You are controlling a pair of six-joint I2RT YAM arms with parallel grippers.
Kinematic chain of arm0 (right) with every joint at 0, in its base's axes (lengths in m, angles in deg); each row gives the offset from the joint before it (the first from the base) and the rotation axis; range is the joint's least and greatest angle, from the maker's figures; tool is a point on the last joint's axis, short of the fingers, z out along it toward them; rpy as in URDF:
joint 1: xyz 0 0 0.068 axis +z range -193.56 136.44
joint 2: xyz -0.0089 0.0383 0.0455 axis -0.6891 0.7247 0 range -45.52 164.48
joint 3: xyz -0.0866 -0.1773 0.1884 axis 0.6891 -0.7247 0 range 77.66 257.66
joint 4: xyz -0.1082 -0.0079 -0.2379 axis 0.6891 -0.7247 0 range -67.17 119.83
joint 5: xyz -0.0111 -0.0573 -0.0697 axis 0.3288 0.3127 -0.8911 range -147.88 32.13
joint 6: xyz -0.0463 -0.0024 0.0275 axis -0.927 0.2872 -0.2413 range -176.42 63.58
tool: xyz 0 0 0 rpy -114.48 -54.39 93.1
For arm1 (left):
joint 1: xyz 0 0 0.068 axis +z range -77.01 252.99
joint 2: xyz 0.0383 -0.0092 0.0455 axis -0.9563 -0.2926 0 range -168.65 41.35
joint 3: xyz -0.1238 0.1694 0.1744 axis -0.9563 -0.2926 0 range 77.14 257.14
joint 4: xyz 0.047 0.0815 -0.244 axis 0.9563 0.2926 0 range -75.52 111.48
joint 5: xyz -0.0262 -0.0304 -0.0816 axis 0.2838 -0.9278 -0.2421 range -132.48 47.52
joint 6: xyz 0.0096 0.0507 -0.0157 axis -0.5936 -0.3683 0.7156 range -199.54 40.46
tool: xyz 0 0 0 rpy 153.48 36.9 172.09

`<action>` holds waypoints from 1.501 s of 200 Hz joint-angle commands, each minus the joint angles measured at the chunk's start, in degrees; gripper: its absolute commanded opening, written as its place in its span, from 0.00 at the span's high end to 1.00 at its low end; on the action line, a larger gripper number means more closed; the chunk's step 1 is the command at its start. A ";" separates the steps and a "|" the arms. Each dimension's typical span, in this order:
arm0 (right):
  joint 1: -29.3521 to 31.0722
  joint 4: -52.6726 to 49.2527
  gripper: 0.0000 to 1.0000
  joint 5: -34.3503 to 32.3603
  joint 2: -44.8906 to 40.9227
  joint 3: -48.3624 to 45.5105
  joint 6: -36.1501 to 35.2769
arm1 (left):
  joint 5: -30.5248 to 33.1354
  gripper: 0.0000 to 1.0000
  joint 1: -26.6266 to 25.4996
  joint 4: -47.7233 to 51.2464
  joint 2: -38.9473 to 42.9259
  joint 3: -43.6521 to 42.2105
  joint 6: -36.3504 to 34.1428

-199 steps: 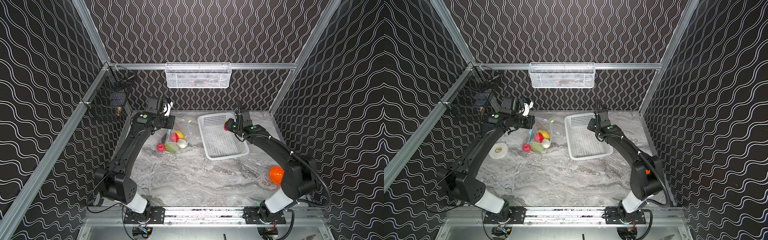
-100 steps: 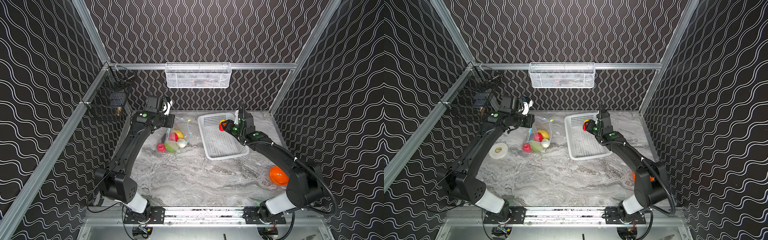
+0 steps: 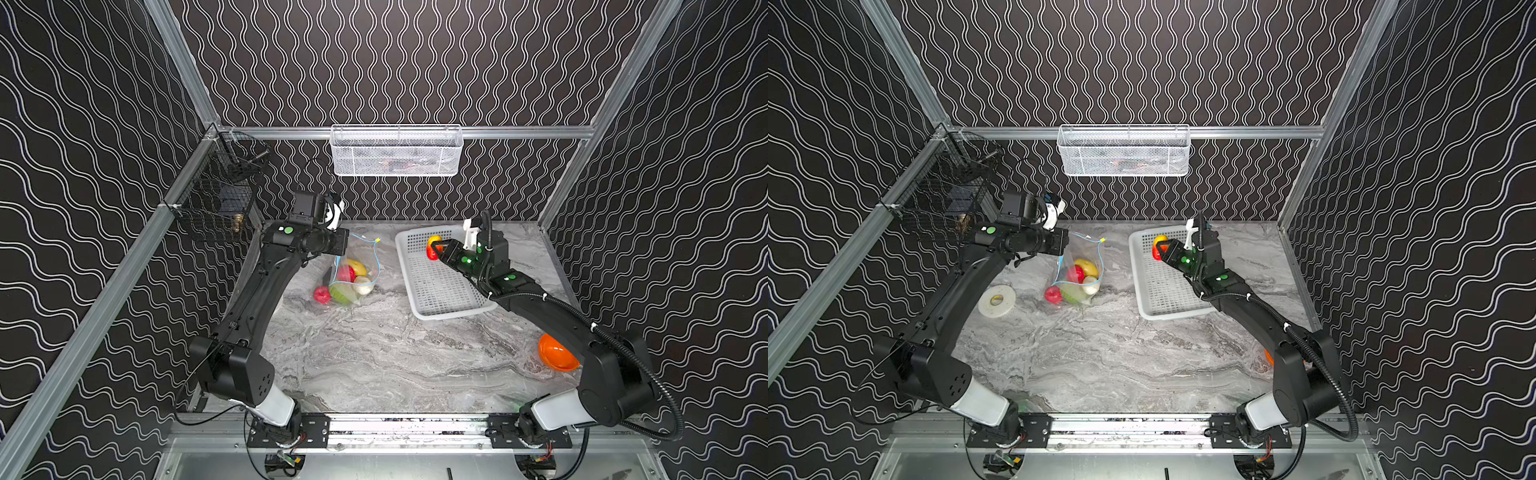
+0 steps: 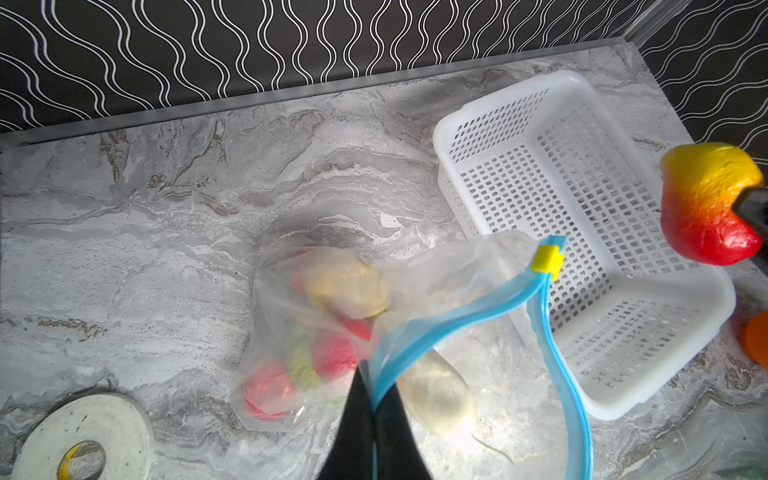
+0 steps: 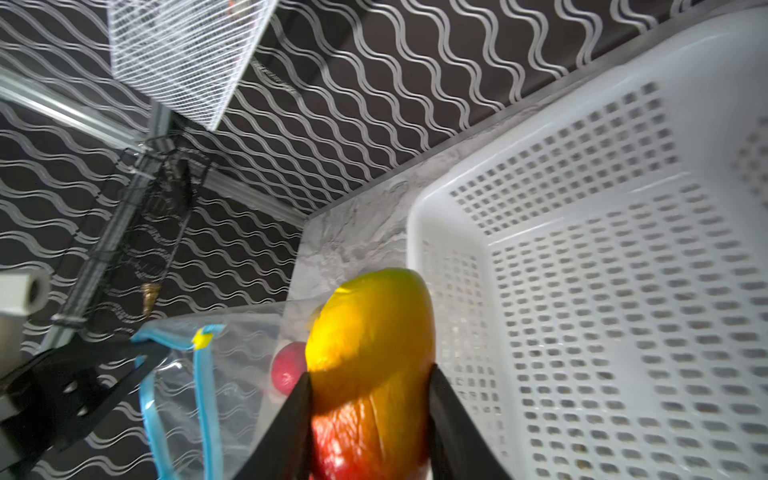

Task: Place the food in the zip-top bag and seal the zipper
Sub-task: 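Lift the mango and carry it with the right gripper toward the bag, then lower the mango into the bag opening and open the right gripper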

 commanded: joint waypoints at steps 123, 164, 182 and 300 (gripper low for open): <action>12.37 -1.98 0.68 -0.45 7.99 17.51 -9.14 | 0.54 1.00 0.47 -0.43 -0.27 -0.04 0.18; 15.66 -2.10 0.68 -0.85 10.54 19.88 -8.94 | 0.11 1.00 0.81 -0.67 0.13 -0.58 0.41; 17.17 -3.97 0.68 -1.66 11.84 21.77 -9.96 | -0.06 1.00 0.85 -0.72 0.32 -0.62 0.42; 23.95 -17.33 0.54 -9.78 21.31 34.74 -13.30 | -1.02 1.00 1.80 0.22 -0.49 1.49 0.90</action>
